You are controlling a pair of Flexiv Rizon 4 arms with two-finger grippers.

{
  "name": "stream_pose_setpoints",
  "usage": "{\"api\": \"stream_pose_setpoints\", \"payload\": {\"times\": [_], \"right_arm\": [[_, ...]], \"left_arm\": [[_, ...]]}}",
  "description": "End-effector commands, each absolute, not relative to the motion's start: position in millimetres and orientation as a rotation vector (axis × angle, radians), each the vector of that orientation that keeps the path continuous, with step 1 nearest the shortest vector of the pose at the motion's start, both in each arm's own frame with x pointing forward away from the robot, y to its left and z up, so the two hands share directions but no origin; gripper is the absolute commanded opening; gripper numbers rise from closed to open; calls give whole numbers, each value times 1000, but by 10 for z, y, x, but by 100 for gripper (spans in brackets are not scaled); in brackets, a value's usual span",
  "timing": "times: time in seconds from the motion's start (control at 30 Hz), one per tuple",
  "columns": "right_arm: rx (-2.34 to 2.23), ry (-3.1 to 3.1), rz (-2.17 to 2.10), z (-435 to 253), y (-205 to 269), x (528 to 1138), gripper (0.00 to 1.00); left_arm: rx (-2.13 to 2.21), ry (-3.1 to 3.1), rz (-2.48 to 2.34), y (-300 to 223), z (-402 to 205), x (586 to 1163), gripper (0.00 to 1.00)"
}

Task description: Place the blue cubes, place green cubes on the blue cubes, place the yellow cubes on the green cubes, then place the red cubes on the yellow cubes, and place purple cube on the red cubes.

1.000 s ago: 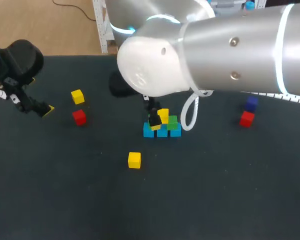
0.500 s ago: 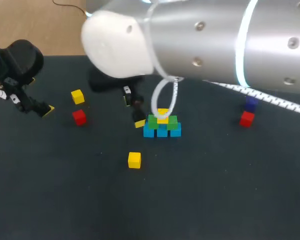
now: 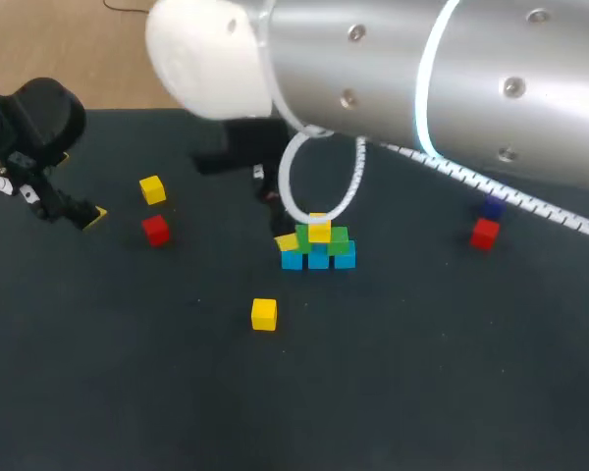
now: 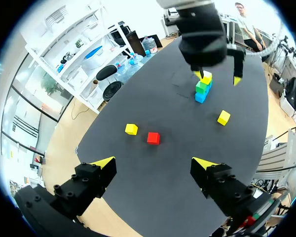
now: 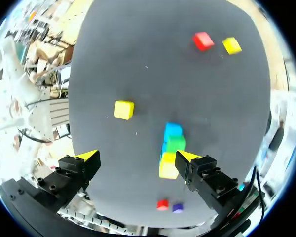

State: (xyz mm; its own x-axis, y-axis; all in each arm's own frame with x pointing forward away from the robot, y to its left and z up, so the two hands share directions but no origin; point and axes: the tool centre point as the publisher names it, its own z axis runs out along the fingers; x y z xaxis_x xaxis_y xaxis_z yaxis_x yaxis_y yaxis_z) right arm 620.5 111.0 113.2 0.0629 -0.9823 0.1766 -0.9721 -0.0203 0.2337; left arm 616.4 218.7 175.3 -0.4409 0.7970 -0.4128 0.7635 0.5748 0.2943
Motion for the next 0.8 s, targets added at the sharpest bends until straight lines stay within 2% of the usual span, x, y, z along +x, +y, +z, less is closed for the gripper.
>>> {"api": "stream_pose_setpoints", "payload": {"times": [0.03, 0.63, 0.8], "right_arm": [[2069, -2113, 6, 1238, 770, 6019, 100], [1865, -2458, 241, 1185, -76, 5962, 100], [1835, -2474, 249, 1193, -159, 5945, 100]], "left_arm": [[1248, 2294, 83, 2196, 1750, 6170, 100], [1248, 2294, 83, 2196, 1750, 6170, 100], [1248, 2294, 83, 2196, 1750, 6170, 100]]}}
